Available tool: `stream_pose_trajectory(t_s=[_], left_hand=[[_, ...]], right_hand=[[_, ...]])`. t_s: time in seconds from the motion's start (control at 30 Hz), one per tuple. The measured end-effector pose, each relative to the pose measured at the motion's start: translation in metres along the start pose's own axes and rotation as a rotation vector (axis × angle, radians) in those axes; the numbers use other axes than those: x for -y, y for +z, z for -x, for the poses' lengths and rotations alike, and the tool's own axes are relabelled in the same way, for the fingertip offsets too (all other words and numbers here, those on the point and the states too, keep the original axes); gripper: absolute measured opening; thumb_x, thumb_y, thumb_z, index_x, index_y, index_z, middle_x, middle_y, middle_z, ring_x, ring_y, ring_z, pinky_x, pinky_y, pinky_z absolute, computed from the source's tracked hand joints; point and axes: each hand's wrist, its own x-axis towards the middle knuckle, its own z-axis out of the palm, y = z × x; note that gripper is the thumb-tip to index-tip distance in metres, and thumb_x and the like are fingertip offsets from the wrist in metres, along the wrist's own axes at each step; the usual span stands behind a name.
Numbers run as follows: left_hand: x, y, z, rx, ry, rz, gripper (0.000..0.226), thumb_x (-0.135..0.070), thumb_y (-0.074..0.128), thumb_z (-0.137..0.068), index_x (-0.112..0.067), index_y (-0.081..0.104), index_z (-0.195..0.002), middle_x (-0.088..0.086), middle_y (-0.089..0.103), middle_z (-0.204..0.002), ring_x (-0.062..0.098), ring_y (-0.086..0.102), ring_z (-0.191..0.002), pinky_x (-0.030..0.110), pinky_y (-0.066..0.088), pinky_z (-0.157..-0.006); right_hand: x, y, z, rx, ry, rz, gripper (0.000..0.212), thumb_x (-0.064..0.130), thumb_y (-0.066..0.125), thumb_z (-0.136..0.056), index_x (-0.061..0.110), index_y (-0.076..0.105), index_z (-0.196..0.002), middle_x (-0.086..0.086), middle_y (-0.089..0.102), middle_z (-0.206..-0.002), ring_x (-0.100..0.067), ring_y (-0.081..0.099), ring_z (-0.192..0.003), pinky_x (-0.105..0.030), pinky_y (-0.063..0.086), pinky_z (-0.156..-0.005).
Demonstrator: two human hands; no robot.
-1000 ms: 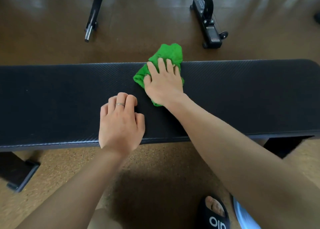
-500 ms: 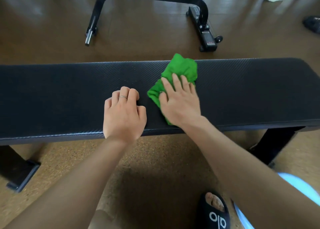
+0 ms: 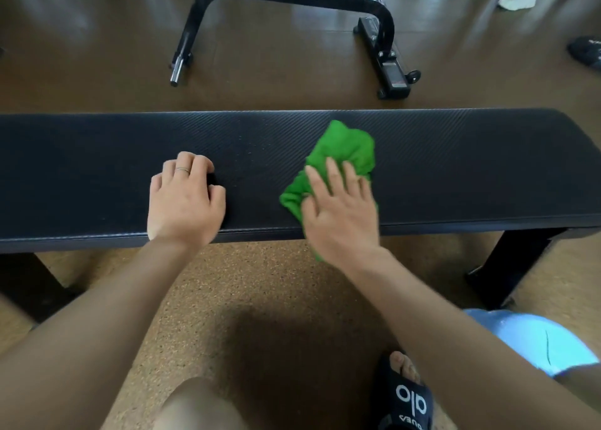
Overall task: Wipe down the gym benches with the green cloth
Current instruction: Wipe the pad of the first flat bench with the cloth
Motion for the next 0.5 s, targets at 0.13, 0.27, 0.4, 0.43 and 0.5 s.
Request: stream_pose_trajectory(t_s=[0.13,0.27,0.4,0.43,0.5], left_hand=[[-0.003,-0.001,0.003,0.008,0.002,0.011,0.026,-0.025,0.043,-0.099,-0.017,0.054,-0.121,0.004,0.051,-0.128,0.029,0.044,-0.121,0.046,0.037,-0.104],[-0.002,-0.004,0.006,0.004,0.020,0.030,0.026,-0.023,0.044,-0.099,-0.018,0.055,-0.123,0.003,0.052,-0.130,0.027,0.045,-0.123,0.045,0.037,-0.106],[-0.004,-0.001,0.004,-0.005,0.013,0.033,0.026,-0.023,0.044,-0.098,-0.017,0.055,-0.121,0.003,0.053,-0.128,0.028,0.046,-0.122,0.045,0.038,-0.105],[-0.003,-0.001,0.004,-0.007,0.011,0.030,0.026,-0.024,0.043,-0.098,-0.017,0.055,-0.120,0.003,0.052,-0.127,0.028,0.046,-0.121,0.045,0.038,-0.105],[-0.002,0.001,0.004,-0.015,0.013,0.024,0.025,-0.024,0.043,-0.098,-0.018,0.054,-0.119,0.003,0.052,-0.126,0.028,0.046,-0.120,0.045,0.038,-0.104]], right_hand=[[0.011,0.005,0.000,-0.009,-0.152,-0.008,0.059,0.049,0.019,-0.105,0.036,0.025,-0.162,-0.001,0.019,-0.172,-0.027,0.011,-0.159,-0.049,0.009,-0.129],[-0.054,-0.011,-0.003,-0.022,-0.082,0.015,0.059,0.053,0.015,-0.104,0.040,0.023,-0.162,0.005,0.017,-0.172,-0.020,0.010,-0.160,-0.041,0.007,-0.130],[-0.052,-0.012,-0.004,0.005,0.089,0.019,0.058,0.048,0.020,-0.107,0.038,0.016,-0.164,0.000,0.009,-0.174,-0.024,0.002,-0.160,-0.045,0.003,-0.129],[-0.035,-0.011,-0.004,0.010,0.068,0.024,0.058,0.048,0.018,-0.107,0.038,0.013,-0.164,-0.001,0.007,-0.174,-0.026,0.001,-0.160,-0.047,0.003,-0.129],[0.006,-0.003,-0.006,0.015,-0.052,0.029,0.058,0.048,0.015,-0.107,0.040,0.010,-0.163,-0.003,0.005,-0.174,-0.028,-0.001,-0.160,-0.050,0.002,-0.129]])
